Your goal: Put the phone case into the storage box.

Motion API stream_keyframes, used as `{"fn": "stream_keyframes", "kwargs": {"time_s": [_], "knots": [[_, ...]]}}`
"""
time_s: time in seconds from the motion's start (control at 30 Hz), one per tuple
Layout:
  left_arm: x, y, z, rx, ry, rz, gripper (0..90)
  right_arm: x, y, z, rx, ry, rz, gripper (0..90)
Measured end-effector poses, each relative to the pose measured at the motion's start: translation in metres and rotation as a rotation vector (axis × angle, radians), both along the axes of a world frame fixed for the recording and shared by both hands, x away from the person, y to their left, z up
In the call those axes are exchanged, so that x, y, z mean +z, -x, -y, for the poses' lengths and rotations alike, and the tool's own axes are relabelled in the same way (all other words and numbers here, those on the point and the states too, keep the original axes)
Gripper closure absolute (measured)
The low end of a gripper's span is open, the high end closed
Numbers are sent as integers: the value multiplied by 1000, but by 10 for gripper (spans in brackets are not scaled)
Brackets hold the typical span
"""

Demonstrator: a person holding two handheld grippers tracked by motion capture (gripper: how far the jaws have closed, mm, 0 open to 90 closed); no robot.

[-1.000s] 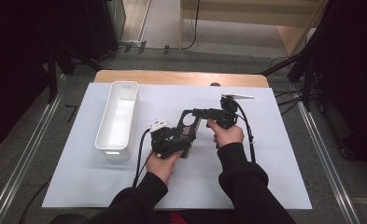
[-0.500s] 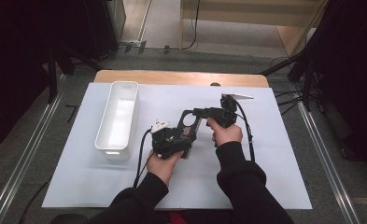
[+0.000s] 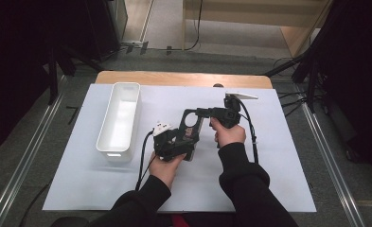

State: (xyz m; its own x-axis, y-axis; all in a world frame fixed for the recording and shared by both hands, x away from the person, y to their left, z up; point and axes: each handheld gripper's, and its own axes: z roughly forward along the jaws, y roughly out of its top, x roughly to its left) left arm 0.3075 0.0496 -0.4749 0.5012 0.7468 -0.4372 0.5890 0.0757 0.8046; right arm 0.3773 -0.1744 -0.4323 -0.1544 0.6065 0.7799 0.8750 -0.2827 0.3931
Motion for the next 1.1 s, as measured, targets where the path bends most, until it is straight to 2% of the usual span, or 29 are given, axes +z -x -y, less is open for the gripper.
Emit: {"fn": "stream_keyframes", "kwargs": {"time_s": [0.23,0.4,0.97,1.1], "knots": [[0,0,-1,-4,7,2,115,8,1,-3,11,10,3,762],[-1,-1,-1,-12,13,-5,114,10,0,-5,16,4,5,772],[-1,-3,-2,-31,6,14,112,17,3,-7,37,9,15,777],[-1,-3,-3,-41,18,16,112,18,3,-7,43,15,23,778]]}}
